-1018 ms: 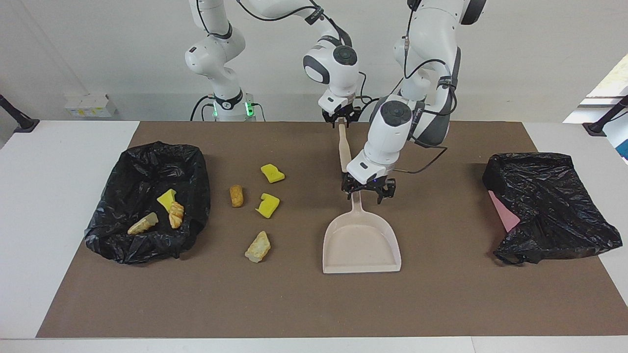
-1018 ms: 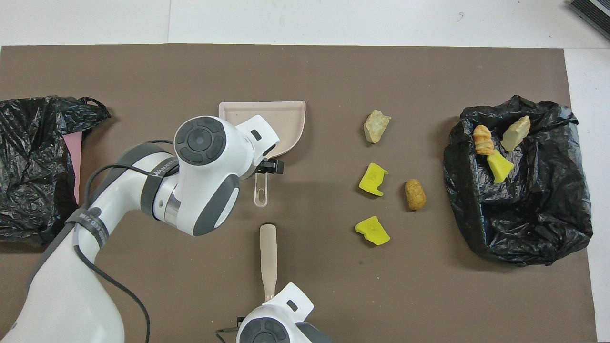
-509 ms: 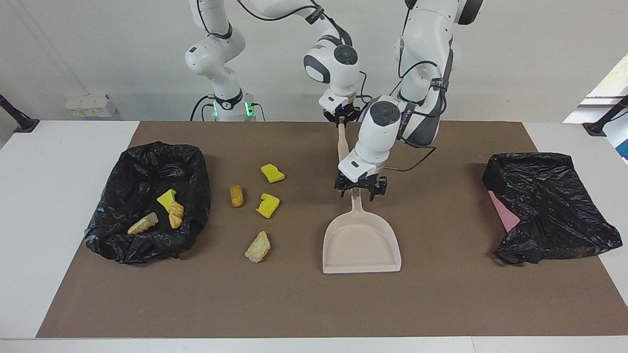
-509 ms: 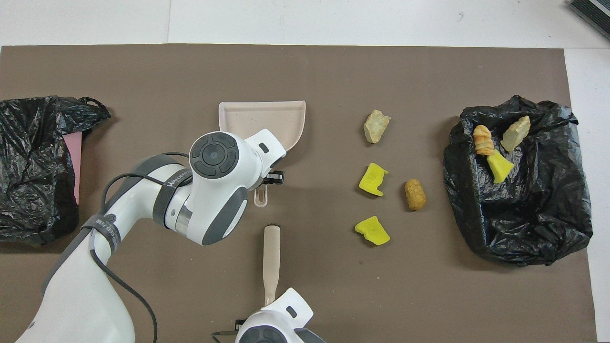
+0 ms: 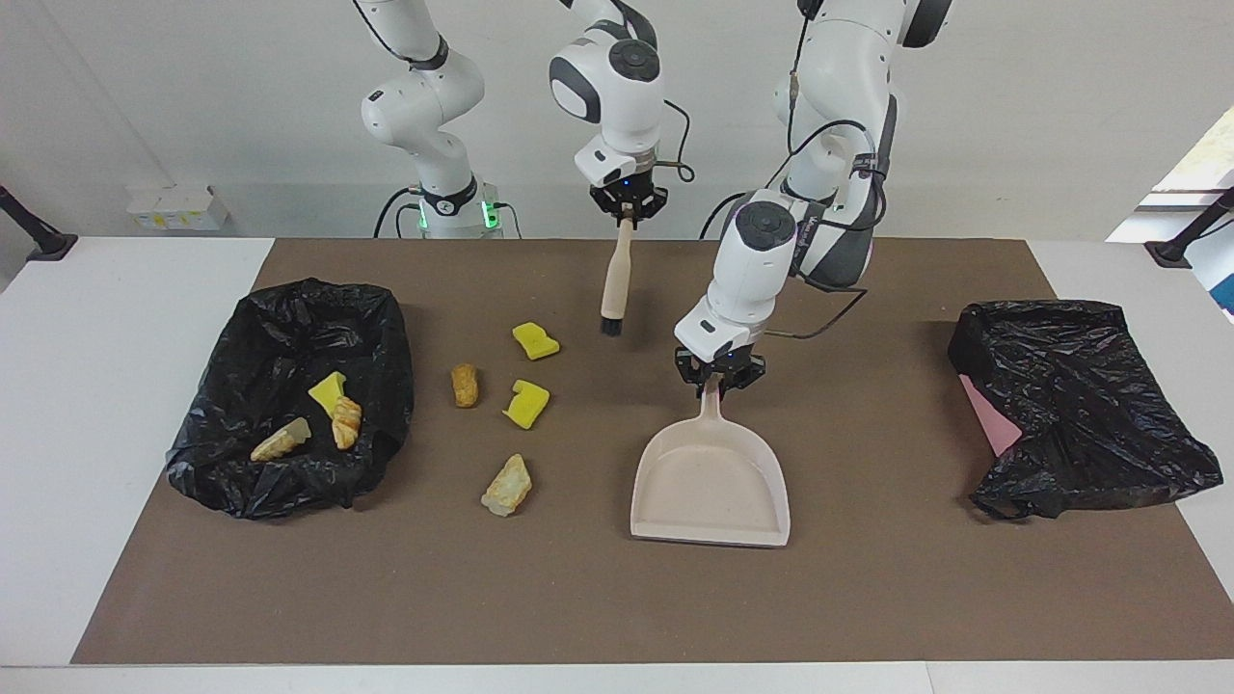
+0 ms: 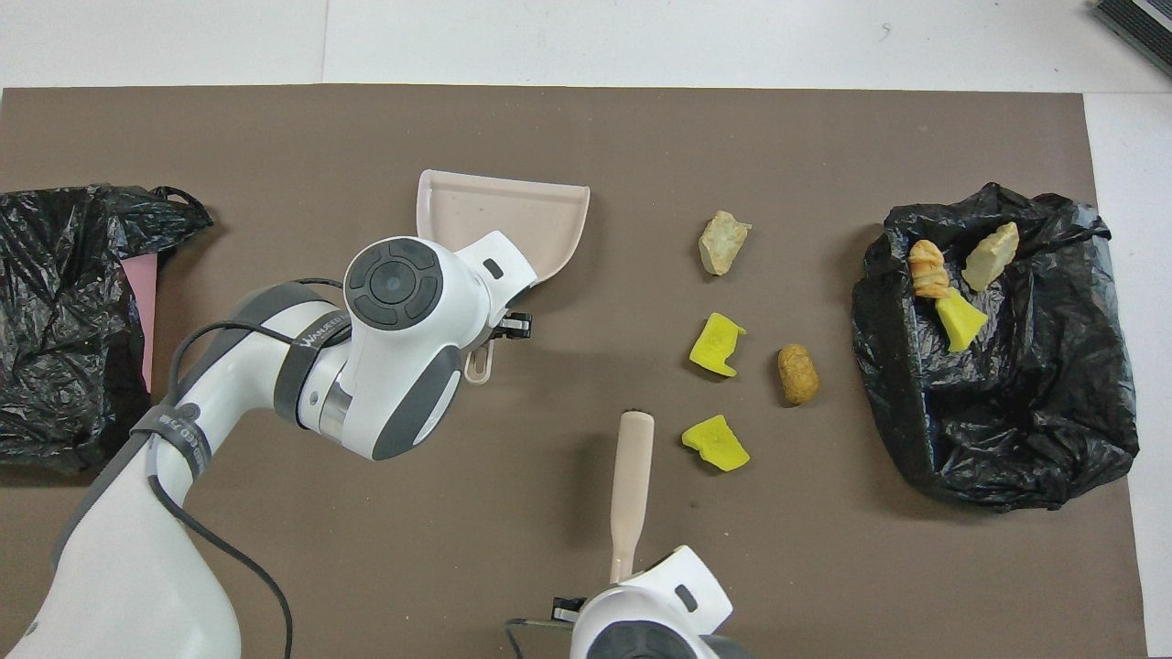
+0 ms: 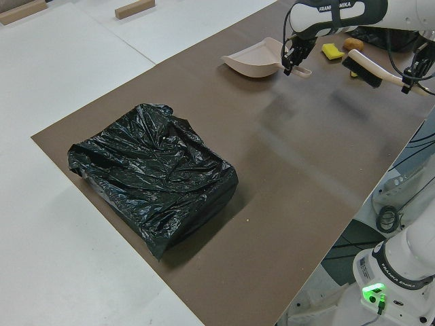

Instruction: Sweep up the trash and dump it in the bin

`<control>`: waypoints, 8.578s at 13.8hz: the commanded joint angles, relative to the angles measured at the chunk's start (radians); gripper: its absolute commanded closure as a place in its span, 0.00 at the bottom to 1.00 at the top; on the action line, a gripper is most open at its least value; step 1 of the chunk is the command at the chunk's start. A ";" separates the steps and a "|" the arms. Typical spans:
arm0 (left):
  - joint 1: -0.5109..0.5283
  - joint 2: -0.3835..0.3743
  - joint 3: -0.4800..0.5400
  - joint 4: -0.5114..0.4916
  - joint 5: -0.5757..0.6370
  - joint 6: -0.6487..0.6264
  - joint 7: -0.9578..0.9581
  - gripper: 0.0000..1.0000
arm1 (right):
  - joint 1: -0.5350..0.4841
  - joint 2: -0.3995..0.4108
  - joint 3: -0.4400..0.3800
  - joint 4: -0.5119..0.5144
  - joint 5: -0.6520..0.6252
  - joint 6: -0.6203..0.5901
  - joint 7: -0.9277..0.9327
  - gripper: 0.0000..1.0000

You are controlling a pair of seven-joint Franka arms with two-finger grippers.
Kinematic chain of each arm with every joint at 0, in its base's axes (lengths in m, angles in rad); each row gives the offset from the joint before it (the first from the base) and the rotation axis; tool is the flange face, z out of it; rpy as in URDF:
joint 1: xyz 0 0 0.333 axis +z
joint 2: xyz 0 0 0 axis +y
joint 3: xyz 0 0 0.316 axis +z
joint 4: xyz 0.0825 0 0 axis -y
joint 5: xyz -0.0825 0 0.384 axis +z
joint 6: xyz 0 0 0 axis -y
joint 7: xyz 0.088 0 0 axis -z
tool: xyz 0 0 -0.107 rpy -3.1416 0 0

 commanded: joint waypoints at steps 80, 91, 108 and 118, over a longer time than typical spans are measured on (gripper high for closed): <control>0.053 -0.215 -0.004 -0.342 0.070 0.003 1.371 1.00 | -0.314 0.427 0.002 0.638 0.041 -0.498 -0.423 1.00; 0.021 -0.212 0.001 -0.316 0.089 -0.049 1.463 1.00 | -0.289 0.007 0.002 -0.053 -0.079 -0.195 -0.217 1.00; -0.048 -0.249 -0.005 -0.367 0.189 -0.025 1.278 1.00 | -0.112 0.232 0.013 0.009 0.288 0.166 -0.222 1.00; 0.061 -0.226 -0.007 -0.381 0.043 0.078 1.445 1.00 | -0.032 0.198 0.036 0.087 0.277 0.101 -0.222 1.00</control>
